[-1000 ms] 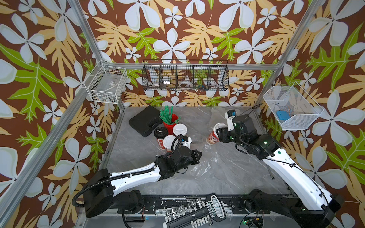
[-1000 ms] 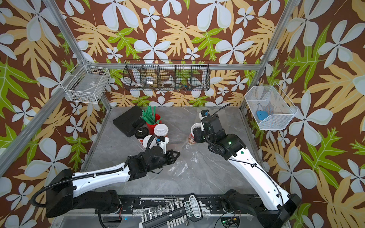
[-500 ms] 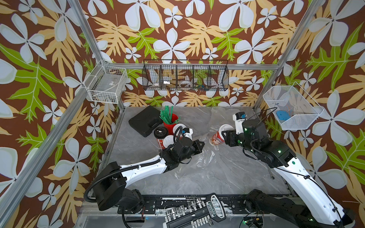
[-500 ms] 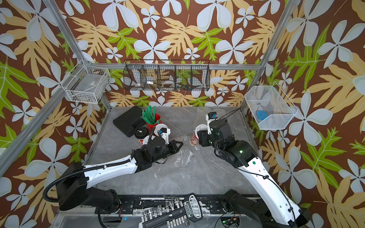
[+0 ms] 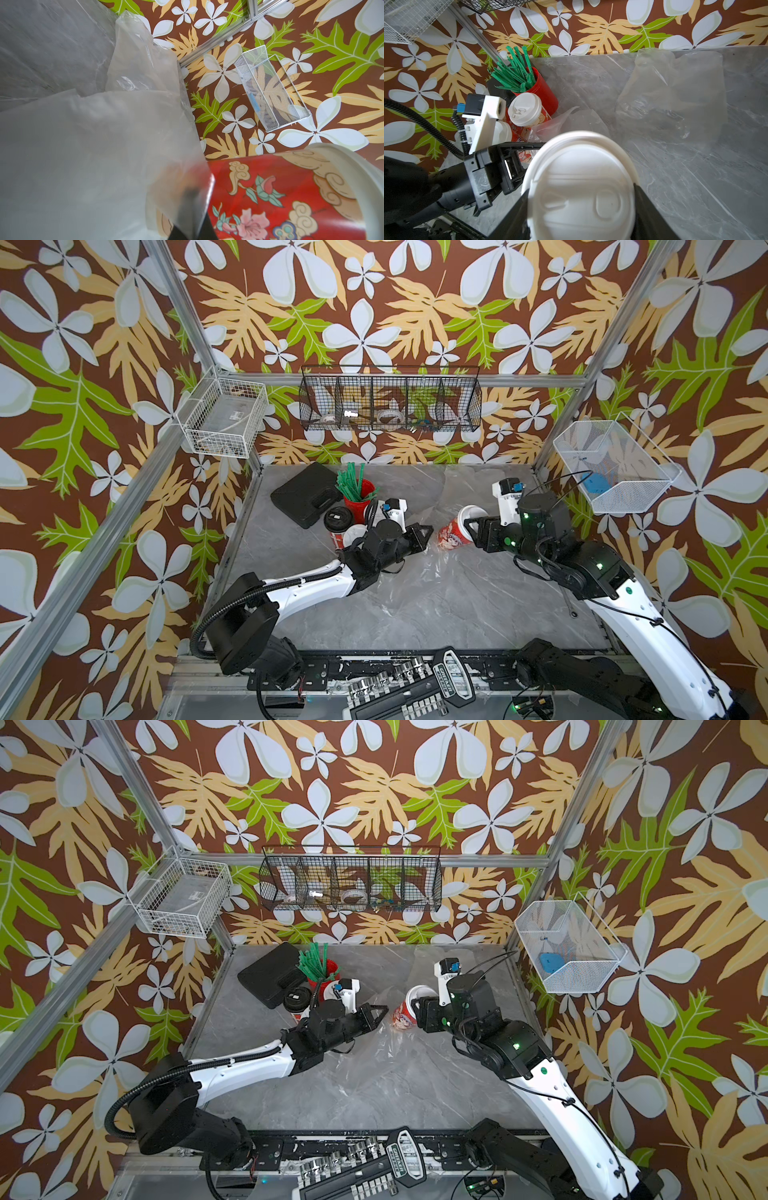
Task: Pack milk tea into plastic carrier bags
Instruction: Place the milk tea cup in the plastic carrier bag.
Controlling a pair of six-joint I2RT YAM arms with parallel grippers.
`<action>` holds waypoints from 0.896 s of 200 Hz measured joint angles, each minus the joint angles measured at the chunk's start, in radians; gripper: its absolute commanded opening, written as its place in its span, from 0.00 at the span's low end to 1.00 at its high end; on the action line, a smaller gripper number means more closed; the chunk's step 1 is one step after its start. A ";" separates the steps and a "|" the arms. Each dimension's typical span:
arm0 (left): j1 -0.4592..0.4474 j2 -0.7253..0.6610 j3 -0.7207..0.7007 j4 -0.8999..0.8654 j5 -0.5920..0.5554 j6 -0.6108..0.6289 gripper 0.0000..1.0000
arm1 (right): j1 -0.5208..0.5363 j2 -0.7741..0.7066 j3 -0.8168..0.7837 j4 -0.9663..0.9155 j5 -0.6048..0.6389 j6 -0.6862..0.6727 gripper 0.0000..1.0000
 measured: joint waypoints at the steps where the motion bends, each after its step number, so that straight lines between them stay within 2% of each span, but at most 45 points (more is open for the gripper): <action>1: 0.001 0.000 -0.001 0.001 0.000 0.000 0.00 | 0.000 0.000 0.000 0.000 0.000 0.000 0.60; 84: 0.012 -0.033 -0.045 0.105 -0.002 0.016 0.00 | 0.000 -0.003 0.021 -0.043 -0.127 0.046 0.59; 149: 0.012 -0.052 -0.125 0.247 -0.018 0.003 0.00 | 0.000 -0.030 -0.077 -0.042 -0.265 0.101 0.59; 179: 0.012 -0.058 -0.180 0.349 -0.017 -0.023 0.00 | 0.000 -0.051 -0.147 0.021 -0.312 0.138 0.59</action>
